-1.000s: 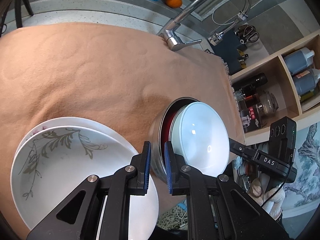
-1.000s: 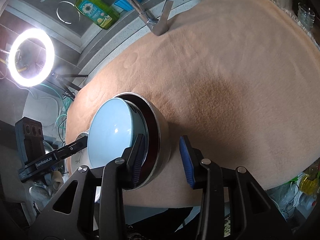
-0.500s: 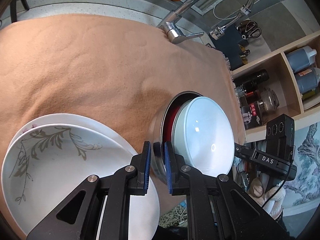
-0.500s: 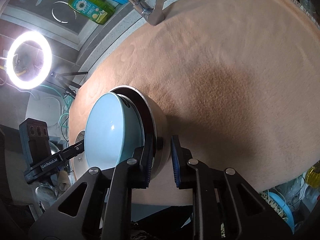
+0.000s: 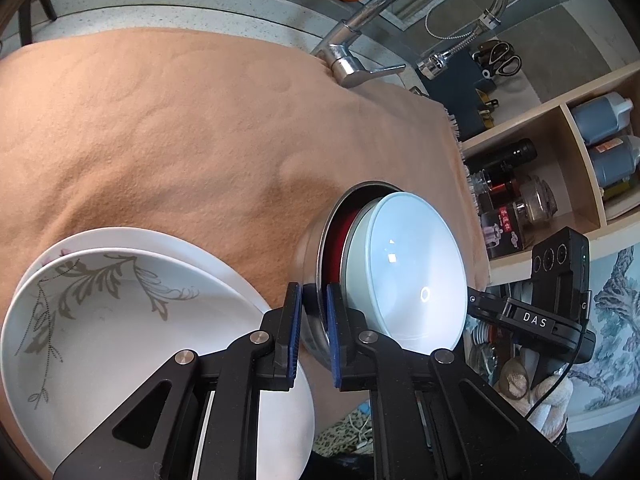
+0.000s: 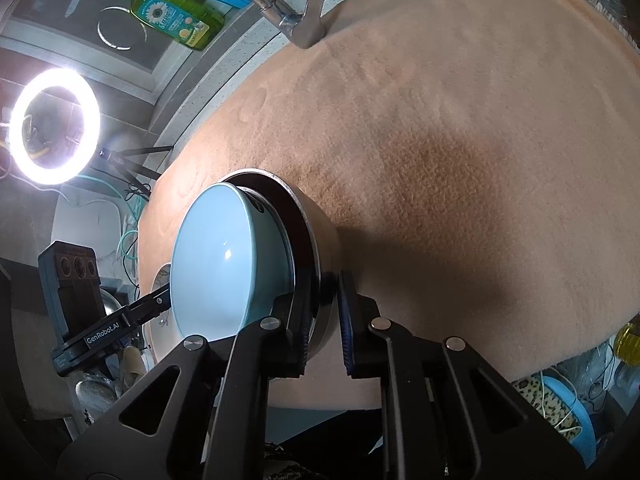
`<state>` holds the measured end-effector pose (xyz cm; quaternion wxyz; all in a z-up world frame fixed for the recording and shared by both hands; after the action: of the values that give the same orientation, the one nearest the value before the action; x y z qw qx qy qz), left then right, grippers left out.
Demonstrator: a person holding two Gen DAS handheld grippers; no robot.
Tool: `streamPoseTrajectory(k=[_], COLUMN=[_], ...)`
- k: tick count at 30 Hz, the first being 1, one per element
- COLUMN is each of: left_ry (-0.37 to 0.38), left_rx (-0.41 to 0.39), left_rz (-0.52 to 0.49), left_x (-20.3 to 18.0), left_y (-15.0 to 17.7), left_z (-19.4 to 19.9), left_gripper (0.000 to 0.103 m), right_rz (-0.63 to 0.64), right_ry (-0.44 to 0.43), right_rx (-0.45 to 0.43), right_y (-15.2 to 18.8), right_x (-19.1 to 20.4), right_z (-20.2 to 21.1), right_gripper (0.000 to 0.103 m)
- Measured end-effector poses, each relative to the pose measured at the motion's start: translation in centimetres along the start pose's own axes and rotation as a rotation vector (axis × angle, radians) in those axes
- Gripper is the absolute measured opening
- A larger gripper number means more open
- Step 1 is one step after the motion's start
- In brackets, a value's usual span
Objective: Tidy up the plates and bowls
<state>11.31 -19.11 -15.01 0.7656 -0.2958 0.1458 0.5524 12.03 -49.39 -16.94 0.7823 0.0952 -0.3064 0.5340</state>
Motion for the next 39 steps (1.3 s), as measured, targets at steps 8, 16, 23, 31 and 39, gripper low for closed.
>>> streamPoseTrajectory(k=[8,16,23,31,39], left_ry=[0.0,0.012,0.016,0.002,-0.021], left_rx=[-0.028,-0.061,-0.104,-0.149,-0.188], left_rz=[-0.005,-0.019,-0.02,-0.008,0.033], left_x=[-0.5,-1.1,-1.2,-0.5,1.3], left_y=[-0.2,-0.1,0.1,0.9,2.1], left_z=[1.0,2.9,5.2,7.9,10.1], left_gripper=[0.009,0.01,0.01,0.009,0.009], right_rz=[0.019,0.046,0.09,0.143,0.188], right_ry=[0.01,-0.002,-0.011,-0.037,-0.066], right_rx=[-0.008,-0.033,-0.051,-0.038,-0.006], right_y=[0.2,0.2,0.7,1.7,3.0], right_x=[0.8,2.2,4.1,6.7,9.1], right_z=[0.8,2.7,3.9,4.0,2.6], right_gripper=[0.013,0.013,0.013,0.013,0.013])
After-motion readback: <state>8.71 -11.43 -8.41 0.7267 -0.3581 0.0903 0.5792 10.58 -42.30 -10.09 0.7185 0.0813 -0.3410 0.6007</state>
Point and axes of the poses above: each gripper's, at about its wrist camera, not at the fingertips, and z roughly against the way its jaws point, x to its left, y to its underside, the point moved 1 cm from there along -z, roughly the way its jaws point, and after that the axes turned 3 degrees about -z, right-handed, at the moved point
